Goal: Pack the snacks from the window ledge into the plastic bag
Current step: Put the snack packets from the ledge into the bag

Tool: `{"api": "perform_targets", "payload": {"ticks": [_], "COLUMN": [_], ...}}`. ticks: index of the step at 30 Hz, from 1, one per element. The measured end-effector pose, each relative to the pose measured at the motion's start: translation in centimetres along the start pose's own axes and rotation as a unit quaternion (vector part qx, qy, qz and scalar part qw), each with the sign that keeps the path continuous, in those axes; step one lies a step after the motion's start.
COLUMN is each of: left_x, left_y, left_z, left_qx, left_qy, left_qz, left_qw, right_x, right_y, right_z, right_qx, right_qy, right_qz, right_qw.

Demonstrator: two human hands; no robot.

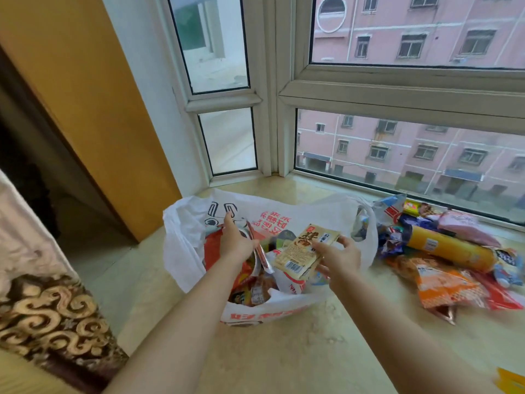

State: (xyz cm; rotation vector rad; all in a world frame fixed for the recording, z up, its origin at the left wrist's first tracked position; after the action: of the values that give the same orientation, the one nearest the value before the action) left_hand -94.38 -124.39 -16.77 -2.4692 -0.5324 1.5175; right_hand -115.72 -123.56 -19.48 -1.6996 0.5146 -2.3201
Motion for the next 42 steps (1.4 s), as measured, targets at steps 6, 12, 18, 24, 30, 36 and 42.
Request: {"api": "perform_targets", "payload": {"ticks": [6,12,18,24,30,36,42], "left_x": [1.5,-1.4,-3.1,1.4,7.4,7.6,2.4], "left_y": [1.5,-1.5,-9.3,-14.0,-12.7,-10.5,-8.1], "left_z": [1.8,6.8,14.7,19.1,19.9,27.0,35.3], "left_qx": [0.037,0.135,0.257,0.349,0.346,0.381,0.376], "left_qy": [0.141,0.166,0.171,0.196,0.236,0.219,0.143], "left_qz": [0.056,0.112,0.263,0.289,0.234,0.198,0.179], "left_qw": [0.988,0.970,0.914,0.870,0.877,0.876,0.898], "right_x": [-1.7,0.9,0.9,-4.4,-10.2,-11.5,-9.7], "right_y": [1.9,-2.8,-9.1,-14.2,-14.2,-13.5,-11.3], "right_z": [-1.4,-5.1,-12.3,-19.5,-24.6,-31.7,-36.1], "right_qx": [0.014,0.133,0.179,0.175,0.147,0.005,-0.045], "right_qy": [-0.067,-0.138,-0.247,-0.278,-0.245,-0.193,-0.212], "right_qz": [0.042,0.002,0.009,0.084,0.150,0.151,0.122], "right_qw": [0.997,0.981,0.952,0.941,0.946,0.969,0.969]}}
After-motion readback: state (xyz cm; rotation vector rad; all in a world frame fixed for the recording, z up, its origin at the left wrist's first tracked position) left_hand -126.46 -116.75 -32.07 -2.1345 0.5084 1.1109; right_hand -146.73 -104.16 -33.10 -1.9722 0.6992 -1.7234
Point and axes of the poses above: each hand's wrist, its own y-axis towards the middle knuckle, its own z-axis out of the palm, x = y × z, the point moved 4 cm from there along y, towards the middle knuckle, and after that the axes turned 13 degrees about x, right-handed, at the moved point
